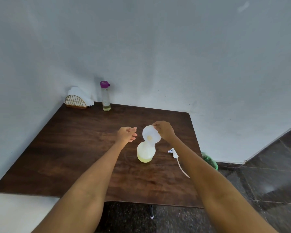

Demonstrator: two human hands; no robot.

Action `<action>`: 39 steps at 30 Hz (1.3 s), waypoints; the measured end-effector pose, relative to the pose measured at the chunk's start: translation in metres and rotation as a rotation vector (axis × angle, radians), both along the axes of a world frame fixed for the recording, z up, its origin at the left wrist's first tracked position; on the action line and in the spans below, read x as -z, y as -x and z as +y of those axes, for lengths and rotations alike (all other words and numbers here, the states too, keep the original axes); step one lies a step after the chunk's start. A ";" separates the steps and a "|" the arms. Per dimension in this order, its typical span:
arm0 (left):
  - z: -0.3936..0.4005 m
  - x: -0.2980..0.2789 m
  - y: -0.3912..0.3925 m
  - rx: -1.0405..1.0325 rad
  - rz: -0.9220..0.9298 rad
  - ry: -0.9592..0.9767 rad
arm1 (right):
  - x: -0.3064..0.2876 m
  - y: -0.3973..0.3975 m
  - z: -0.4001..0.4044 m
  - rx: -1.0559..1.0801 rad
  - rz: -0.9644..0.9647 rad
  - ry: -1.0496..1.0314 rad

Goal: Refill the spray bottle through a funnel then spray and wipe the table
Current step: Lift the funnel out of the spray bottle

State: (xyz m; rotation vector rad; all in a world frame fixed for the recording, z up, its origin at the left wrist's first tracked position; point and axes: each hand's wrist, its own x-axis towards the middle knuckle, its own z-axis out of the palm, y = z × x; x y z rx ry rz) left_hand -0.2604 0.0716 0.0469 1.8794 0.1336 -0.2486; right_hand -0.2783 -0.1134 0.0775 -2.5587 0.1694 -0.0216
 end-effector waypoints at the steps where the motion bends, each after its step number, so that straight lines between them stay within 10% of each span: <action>1: -0.003 -0.001 -0.003 0.008 -0.002 0.003 | 0.001 -0.004 0.003 -0.006 -0.009 -0.011; 12: -0.010 0.006 -0.004 0.085 -0.096 -0.140 | 0.012 0.000 -0.001 0.226 0.048 -0.092; 22: -0.022 0.002 0.015 -0.043 -0.186 -0.222 | -0.006 0.042 -0.006 0.152 0.594 -0.478; 39: -0.006 0.017 0.039 -0.074 -0.024 -0.146 | -0.011 0.054 0.009 0.307 0.294 -0.506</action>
